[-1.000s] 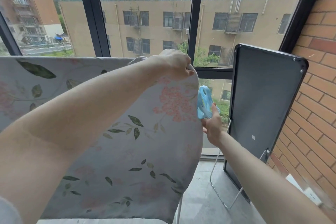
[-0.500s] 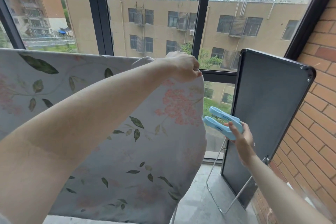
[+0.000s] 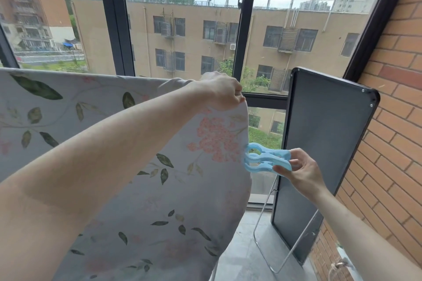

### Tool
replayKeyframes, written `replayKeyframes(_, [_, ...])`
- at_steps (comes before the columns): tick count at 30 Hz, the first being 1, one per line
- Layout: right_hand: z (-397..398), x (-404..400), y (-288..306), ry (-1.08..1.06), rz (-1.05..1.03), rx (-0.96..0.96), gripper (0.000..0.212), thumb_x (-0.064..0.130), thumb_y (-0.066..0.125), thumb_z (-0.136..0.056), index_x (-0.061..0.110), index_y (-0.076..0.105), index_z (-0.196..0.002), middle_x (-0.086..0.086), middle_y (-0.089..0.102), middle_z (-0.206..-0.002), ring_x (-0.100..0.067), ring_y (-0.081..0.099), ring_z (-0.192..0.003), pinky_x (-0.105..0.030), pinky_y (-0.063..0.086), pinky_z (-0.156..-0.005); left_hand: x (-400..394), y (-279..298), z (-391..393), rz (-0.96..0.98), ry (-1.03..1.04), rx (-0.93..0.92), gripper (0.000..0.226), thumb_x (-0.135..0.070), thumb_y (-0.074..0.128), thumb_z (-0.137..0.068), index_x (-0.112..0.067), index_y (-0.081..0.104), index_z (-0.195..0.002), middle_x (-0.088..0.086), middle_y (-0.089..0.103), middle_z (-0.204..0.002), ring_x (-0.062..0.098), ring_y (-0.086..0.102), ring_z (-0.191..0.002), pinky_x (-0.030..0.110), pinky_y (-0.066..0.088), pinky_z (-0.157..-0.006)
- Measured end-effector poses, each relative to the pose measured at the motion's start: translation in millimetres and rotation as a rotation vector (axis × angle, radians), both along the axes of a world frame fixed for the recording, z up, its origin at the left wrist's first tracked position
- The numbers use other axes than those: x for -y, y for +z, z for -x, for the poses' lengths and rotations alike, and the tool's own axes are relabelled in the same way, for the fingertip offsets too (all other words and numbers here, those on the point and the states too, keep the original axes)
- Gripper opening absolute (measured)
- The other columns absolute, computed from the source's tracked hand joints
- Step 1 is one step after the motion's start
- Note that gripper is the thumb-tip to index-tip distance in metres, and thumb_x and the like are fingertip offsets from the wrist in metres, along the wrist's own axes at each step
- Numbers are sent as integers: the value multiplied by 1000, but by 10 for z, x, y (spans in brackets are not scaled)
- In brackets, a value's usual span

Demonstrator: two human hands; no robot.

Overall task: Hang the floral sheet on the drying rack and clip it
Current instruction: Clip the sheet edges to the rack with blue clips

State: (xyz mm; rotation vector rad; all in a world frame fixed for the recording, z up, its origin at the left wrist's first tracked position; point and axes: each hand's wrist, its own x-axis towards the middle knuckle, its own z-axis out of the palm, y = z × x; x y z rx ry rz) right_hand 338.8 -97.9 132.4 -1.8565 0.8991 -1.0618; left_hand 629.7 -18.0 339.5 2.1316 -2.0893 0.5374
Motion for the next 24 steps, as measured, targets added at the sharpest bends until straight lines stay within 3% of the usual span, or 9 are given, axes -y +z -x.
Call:
replayKeyframes(3, [-42,57,-79,-15,-80,45,55,55,96,-59,21,63,-88,-16,78,-87,-42,73,-80,-55,57,-73,-1,-4,-15,0,-1,-7,39,-62,39,-97,-33,63,-86,-12,64,-96,17,61,-93,33,51,-73])
replayKeyframes(6, [-96,106,-103,-23,-120,61,63,64,96,-54,21,58,-80,-25,72,-79,-25,59,-67,-43,43,-64,-15,0,-11,11,-8,-5,38,-60,39,-98,-31,61,-83,-11,64,-95,18,61,-94,35,52,-79])
replayKeyframes(10, [-224,48,7,-5,-91,83,77,67,94,-49,9,50,-73,-9,59,-55,-18,39,-50,-26,29,-50,-6,-5,-12,20,-5,-2,39,-59,39,-98,-31,61,-84,-11,64,-95,18,61,-94,34,48,-73])
replayKeyframes(12, [-283,48,24,7,-79,100,80,62,95,-49,2,47,-71,-6,55,-55,-17,40,-47,-23,30,-48,6,-9,-11,23,-4,-2,39,-60,38,-97,-32,62,-85,-12,64,-95,18,61,-93,32,46,-69])
replayKeyframes(16, [-342,112,-10,10,-55,78,80,66,95,-46,5,48,-66,-5,55,-59,-17,42,-55,-29,34,-52,4,-1,-1,18,0,6,39,-59,38,-98,-32,63,-88,-12,65,-96,17,60,-91,30,36,-61])
replayKeyframes(19, [-429,118,38,34,-49,34,72,53,97,-55,1,50,-69,-5,56,-60,-18,41,-57,-30,35,-52,-20,6,-3,16,12,0,37,-58,41,-99,-32,64,-88,-12,65,-94,17,60,-90,31,36,-63])
replayKeyframes(24, [-566,151,118,65,-96,-3,56,50,97,-56,16,54,-67,-8,64,-67,-20,52,-61,-34,40,-58,-73,28,-30,6,20,-24,35,-57,42,-100,-32,66,-91,-11,66,-96,19,59,-92,32,38,-69])
